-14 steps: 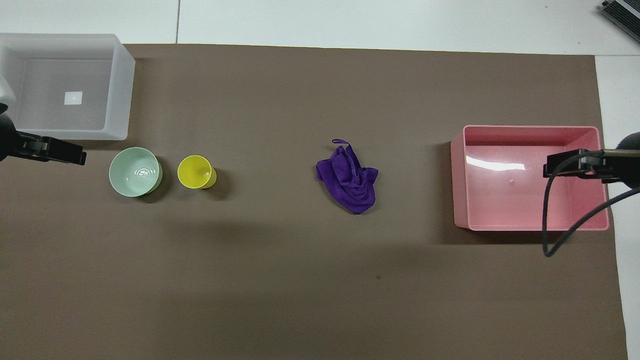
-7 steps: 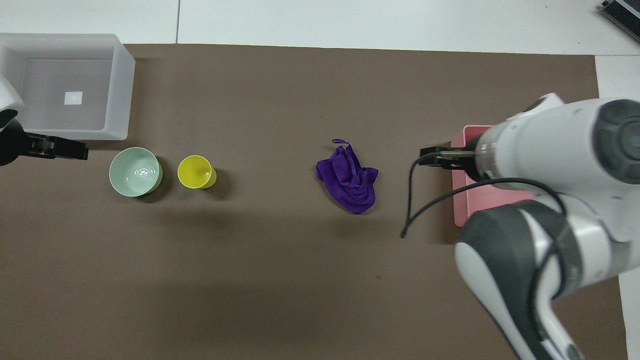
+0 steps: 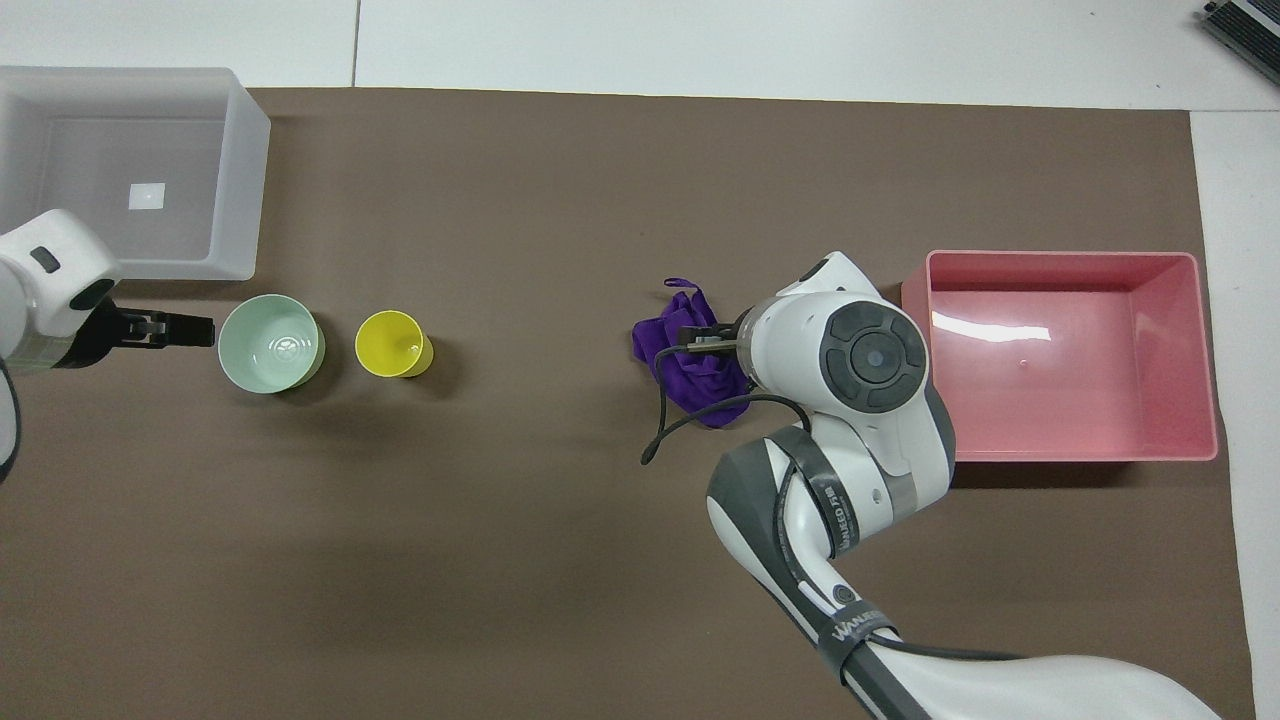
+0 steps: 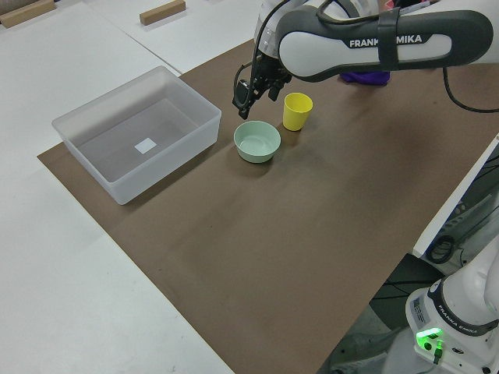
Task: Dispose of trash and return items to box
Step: 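Grasp the purple cloth with the right gripper while the left gripper grasps the bowl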
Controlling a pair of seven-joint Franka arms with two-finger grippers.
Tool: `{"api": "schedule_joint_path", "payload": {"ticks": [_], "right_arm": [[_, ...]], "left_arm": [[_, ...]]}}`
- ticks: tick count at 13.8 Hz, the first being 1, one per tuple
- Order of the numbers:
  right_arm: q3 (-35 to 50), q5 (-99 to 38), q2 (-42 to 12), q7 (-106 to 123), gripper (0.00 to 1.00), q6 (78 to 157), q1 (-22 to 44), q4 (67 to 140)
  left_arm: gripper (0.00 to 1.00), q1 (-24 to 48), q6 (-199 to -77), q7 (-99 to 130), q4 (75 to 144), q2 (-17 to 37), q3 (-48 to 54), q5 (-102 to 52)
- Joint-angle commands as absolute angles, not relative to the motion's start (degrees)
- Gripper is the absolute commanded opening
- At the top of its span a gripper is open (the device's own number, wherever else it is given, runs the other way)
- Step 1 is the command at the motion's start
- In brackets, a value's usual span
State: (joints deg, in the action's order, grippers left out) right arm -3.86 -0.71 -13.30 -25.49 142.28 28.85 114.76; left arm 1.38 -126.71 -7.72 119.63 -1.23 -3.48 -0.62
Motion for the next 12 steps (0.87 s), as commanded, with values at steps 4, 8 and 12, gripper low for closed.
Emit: {"api": "schedule_joint_path", "payload": {"ticks": [4, 8, 12], "right_arm": [[-3.6, -0.7, -20.5, -23.8, 1.00, 151.5, 30.3, 115.2], [-3.6, -0.5, -22.9, -21.7, 0.23, 155.1, 30.4, 114.2], [-3.8, -0.9, -20.0, -24.4, 0.00, 146.2, 30.1, 113.4]], "left_arm": [[1.00, 0.6, -138.1, -7.6, 125.5, 1.8, -3.0, -4.7], [1.00, 0.4, -143.4, -7.6, 125.7, 6.8, -3.0, -7.5], [0.96, 0.4, -145.0, -7.6, 125.7, 9.8, -3.0, -9.9]]}}
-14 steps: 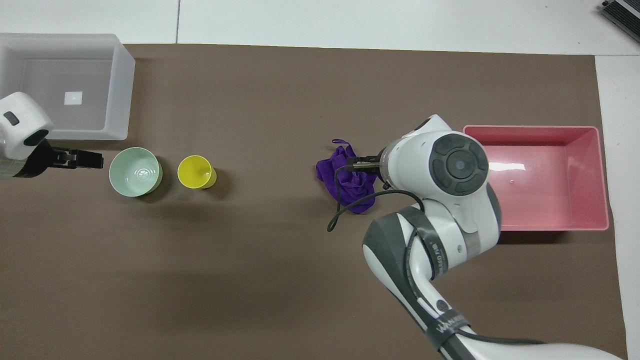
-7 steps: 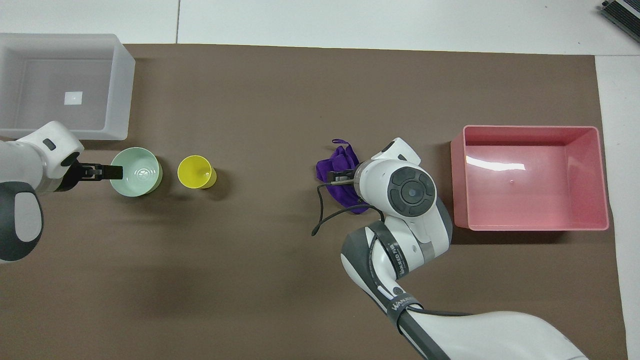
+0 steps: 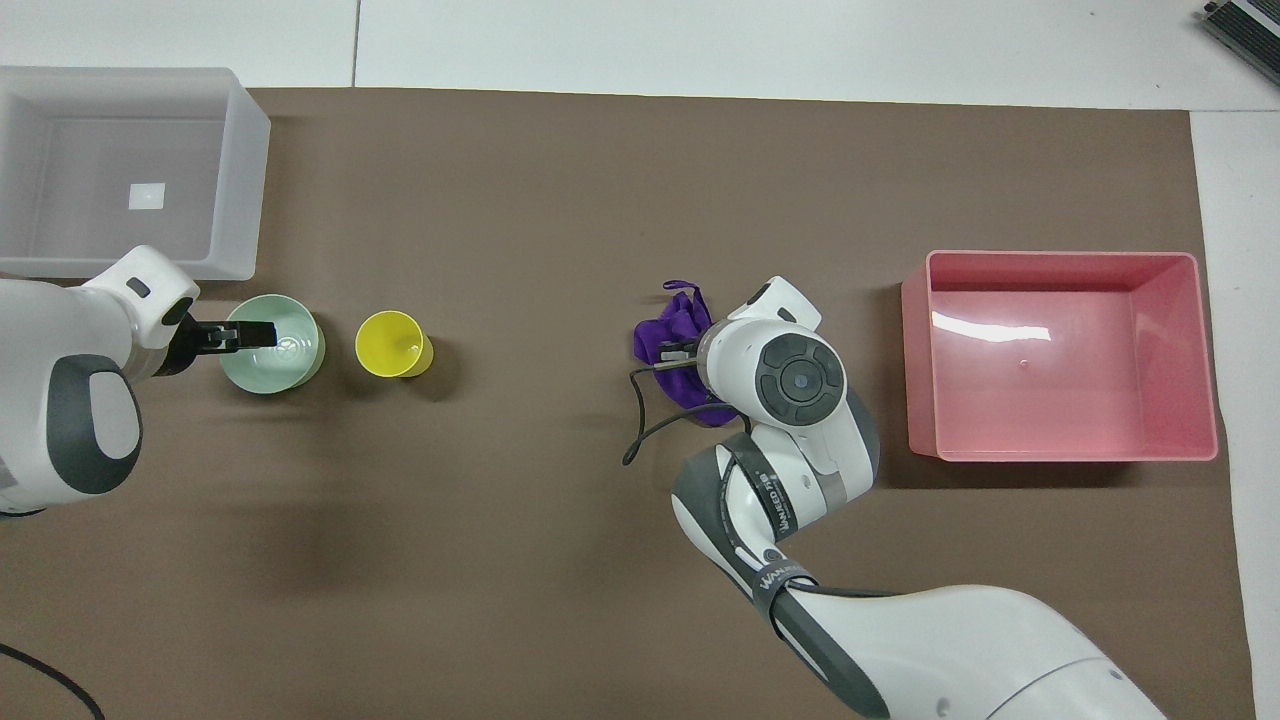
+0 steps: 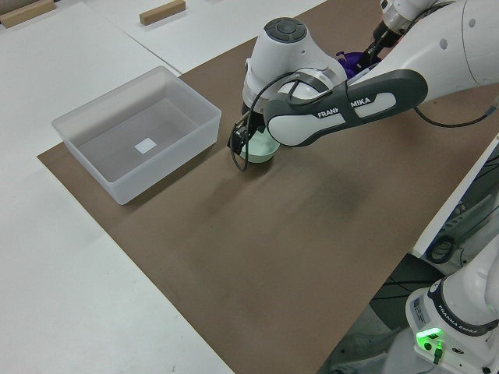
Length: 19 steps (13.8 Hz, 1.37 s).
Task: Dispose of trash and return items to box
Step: 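Carry the cloth into the pink box while the left gripper carries the bowl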
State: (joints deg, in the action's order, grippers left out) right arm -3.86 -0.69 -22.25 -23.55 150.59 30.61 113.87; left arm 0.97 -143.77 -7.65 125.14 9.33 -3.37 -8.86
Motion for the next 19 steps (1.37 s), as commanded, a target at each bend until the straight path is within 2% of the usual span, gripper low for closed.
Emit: {"api": "schedule_joint_path", "payload": {"ticks": [1, 2, 3, 6, 9, 12, 16, 19], "right_arm": [[-3.9, -0.9, -18.8, -24.5, 0.00, 144.4, 29.7, 113.4], [-4.2, -1.0, -17.5, -24.5, 0.00, 142.7, 29.5, 113.4], [-4.6, -1.1, -16.2, -24.7, 0.00, 140.6, 29.4, 113.3], [-4.8, -1.0, -11.6, -25.8, 0.00, 135.3, 26.8, 112.9], [-5.1, -0.4, -6.3, -25.8, 0.00, 124.0, 23.6, 108.6], [-5.0, 3.5, -1.4, -24.7, 0.00, 115.8, 19.4, 105.1], [-4.9, 5.1, 2.7, -13.0, 0.00, 108.3, 10.2, 103.7], [-4.8, 5.1, 3.0, -3.7, 0.00, 110.1, 3.1, 106.9]], "left_arm": [[0.59, 0.4, -144.6, -7.6, 125.7, 9.7, -3.0, -9.9], [0.17, 0.4, -144.6, -7.7, 125.7, 9.7, -3.0, -9.9], [0.00, 0.4, -144.5, -7.8, 125.8, 9.7, -3.0, -9.9], [0.00, 0.4, -142.4, -8.5, 125.8, 8.6, -3.0, -9.9], [0.00, 0.4, -138.2, -9.0, 124.5, 4.8, -3.0, -9.8], [0.00, -1.4, -131.3, -11.7, 118.7, 3.2, -3.1, -9.8], [0.00, -3.0, -130.6, -11.4, 107.7, 7.8, -3.2, -9.7], [0.00, -4.7, -132.0, -11.2, 99.0, 13.2, -3.2, -9.2]]}}
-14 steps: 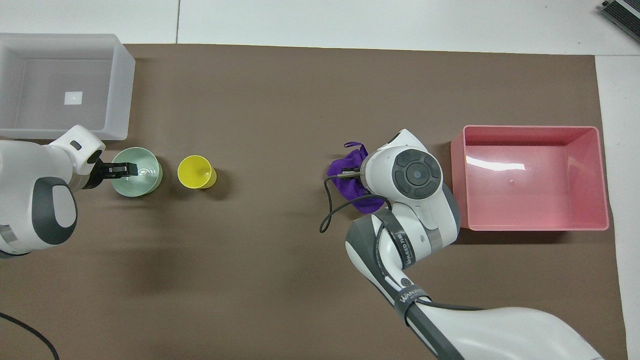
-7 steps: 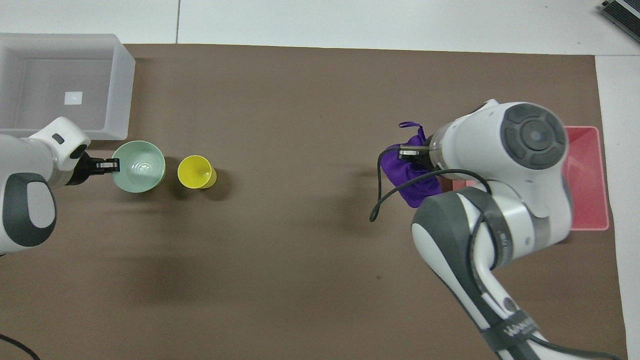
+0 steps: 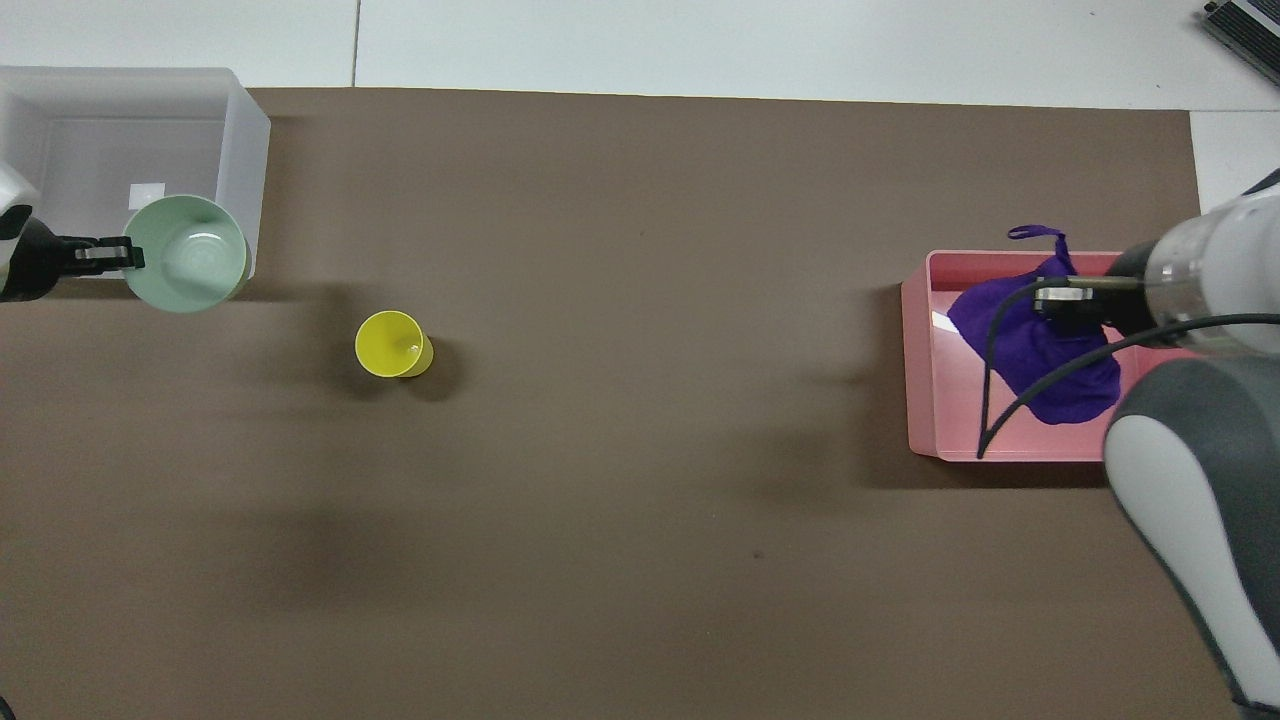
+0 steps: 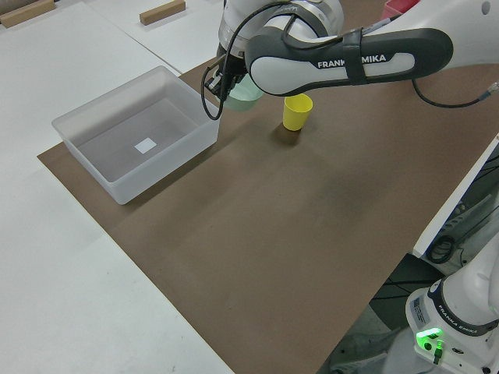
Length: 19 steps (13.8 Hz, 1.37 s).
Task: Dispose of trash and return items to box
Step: 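Carry the cloth into the pink box while the left gripper carries the bowl, then release the cloth in the pink box while the left gripper releases the bowl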
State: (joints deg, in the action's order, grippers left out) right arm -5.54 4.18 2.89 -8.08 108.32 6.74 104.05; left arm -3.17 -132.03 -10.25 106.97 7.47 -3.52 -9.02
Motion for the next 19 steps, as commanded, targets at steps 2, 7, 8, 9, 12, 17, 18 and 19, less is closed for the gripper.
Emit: {"api": "schedule_joint_path", "payload": {"ticks": [2, 7, 8, 9, 12, 17, 18, 19], "right_arm": [[-4.9, 5.1, 2.4, -0.6, 0.00, 114.5, 0.2, 110.5], [-4.8, 5.0, -4.7, 1.8, 0.00, 128.5, -4.2, 118.2], [-4.8, 5.0, -6.7, 1.1, 0.00, 129.6, -4.0, 118.2], [-4.8, 5.0, -8.2, 0.5, 0.00, 130.8, -4.1, 118.2], [-4.8, 4.9, -11.0, 0.4, 0.00, 134.7, -4.2, 118.4], [-4.8, 4.8, -12.4, -2.5, 1.00, 135.4, -3.2, 117.9], [-4.8, 4.7, -11.7, -2.6, 1.00, 135.1, -3.0, 117.7], [-4.7, 4.7, -10.8, -2.7, 1.00, 134.4, -2.9, 117.5]], "left_arm": [[0.00, -5.4, -130.0, -10.8, 91.4, 17.7, -3.2, -9.8], [0.00, -8.6, -127.4, -10.0, 73.1, 32.1, -3.2, -9.4], [0.00, -8.9, -127.5, -9.8, 70.5, 34.9, -3.4, -9.3], [0.00, -9.6, -128.1, -9.8, 69.1, 36.6, -4.1, -9.3], [0.00, -8.8, -130.1, -7.8, 70.1, 38.0, -4.2, -7.1], [0.00, -9.0, -138.8, -4.9, 79.6, 37.3, -4.1, -2.9], [0.00, -9.1, -141.1, -4.9, 81.8, 37.0, -4.1, -2.9], [0.00, -9.1, -142.7, -4.9, 84.0, 36.2, -4.1, -2.9]]}}
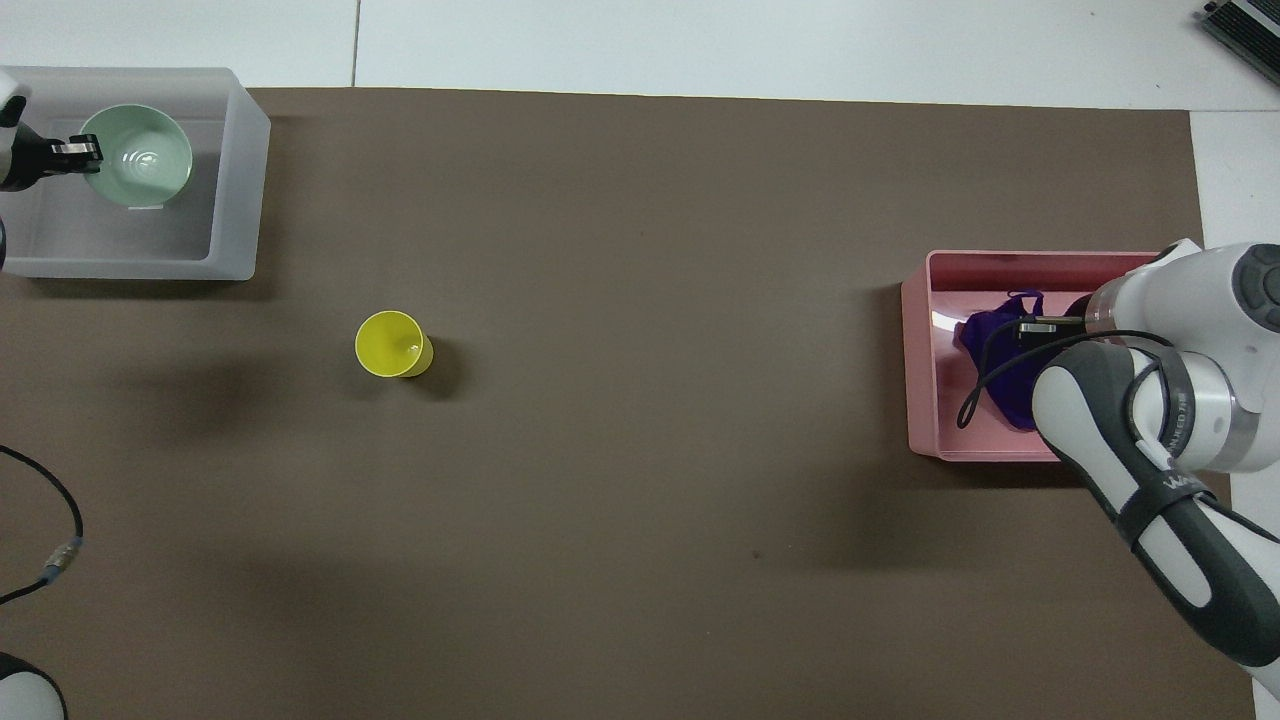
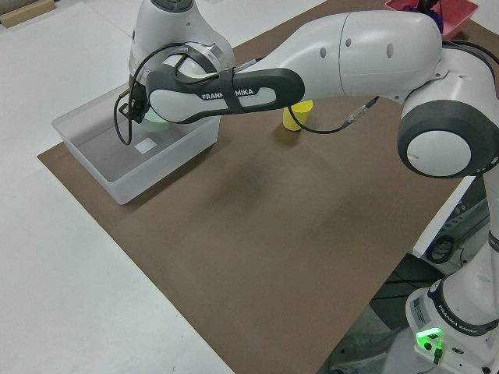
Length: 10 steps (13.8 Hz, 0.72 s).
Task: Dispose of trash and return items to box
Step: 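Release the cloth in the pink box while the left gripper releases the bowl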
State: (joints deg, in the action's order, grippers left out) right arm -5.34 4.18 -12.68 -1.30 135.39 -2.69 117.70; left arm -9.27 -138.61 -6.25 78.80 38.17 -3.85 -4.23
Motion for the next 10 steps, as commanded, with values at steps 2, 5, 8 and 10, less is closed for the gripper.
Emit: {"api": "schedule_joint_path", "payload": {"ticks": [2, 5, 8, 10], "right_arm": [[-4.0, 4.8, -9.1, -5.8, 1.00, 132.0, -2.7, 116.5], [-3.0, 4.7, -7.3, -14.0, 1.00, 130.1, 1.1, 115.8], [-3.0, 4.8, -3.3, -13.2, 1.00, 124.0, 1.8, 113.5], [-3.2, 4.2, -0.3, -11.8, 1.00, 115.0, 1.3, 109.3]], "left_arm": [[0.00, -9.1, -144.9, -4.9, 87.8, 34.8, -4.1, -2.8], [0.00, -9.0, -145.6, -5.1, 90.1, 33.9, -4.1, -2.9], [0.81, -8.4, -143.5, -5.4, 88.3, 34.0, -4.1, -2.7], [1.00, -8.3, -143.5, -5.8, 87.7, 33.9, -4.1, -2.6]]}}
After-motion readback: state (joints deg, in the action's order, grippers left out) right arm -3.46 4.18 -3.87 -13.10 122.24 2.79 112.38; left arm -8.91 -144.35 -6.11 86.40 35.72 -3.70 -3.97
